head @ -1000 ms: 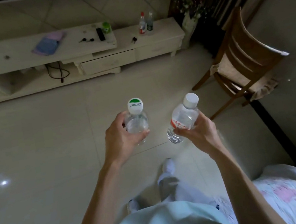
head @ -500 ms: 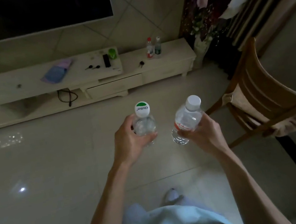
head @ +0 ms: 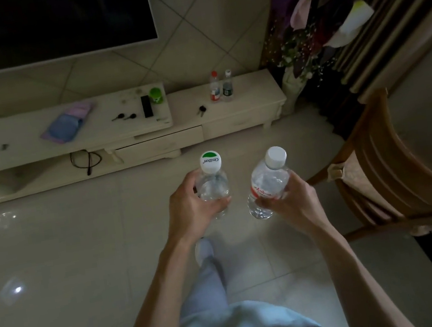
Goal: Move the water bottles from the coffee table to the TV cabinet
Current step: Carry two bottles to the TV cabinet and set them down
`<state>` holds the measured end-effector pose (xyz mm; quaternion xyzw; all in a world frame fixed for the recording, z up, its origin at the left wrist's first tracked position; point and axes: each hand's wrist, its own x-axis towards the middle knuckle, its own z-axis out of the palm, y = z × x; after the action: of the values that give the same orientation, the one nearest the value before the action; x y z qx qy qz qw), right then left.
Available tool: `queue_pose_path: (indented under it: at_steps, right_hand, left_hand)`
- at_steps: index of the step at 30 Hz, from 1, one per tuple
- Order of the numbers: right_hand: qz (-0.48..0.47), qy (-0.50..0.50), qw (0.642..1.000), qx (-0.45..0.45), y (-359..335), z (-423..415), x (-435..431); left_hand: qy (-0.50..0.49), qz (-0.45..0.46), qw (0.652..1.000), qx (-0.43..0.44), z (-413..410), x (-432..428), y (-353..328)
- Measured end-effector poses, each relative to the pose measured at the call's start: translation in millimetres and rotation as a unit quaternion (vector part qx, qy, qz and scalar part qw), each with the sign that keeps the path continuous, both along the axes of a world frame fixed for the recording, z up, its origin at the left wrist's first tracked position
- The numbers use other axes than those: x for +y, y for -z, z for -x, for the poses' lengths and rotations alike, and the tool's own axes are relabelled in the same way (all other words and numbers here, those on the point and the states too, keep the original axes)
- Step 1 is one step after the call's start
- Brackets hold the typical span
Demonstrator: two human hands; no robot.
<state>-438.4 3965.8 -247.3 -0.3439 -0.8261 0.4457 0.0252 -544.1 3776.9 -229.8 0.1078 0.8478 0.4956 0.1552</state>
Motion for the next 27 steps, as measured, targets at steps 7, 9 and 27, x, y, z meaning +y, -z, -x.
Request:
queue_pose_path:
  at_steps: [7,9,27]
  right_hand:
    - [-0.014,0.016,1.000,-0.002,-9.1,106.3,32.0]
    - [-0.017,0.028,0.999,0.008,-15.9,135.1,38.2]
    - [0.009,-0.001,1.000,-0.019,-5.3,300.4,114.4]
  left_hand:
    - [0.033,-0.016,0.999,0.012,119.7,35.7,-3.5]
    - [0.043,-0.020,0.999,0.016,153.1,42.0,-8.8]
    - [0.014,0.002,1.000,-0.022,298.8,119.8,8.6]
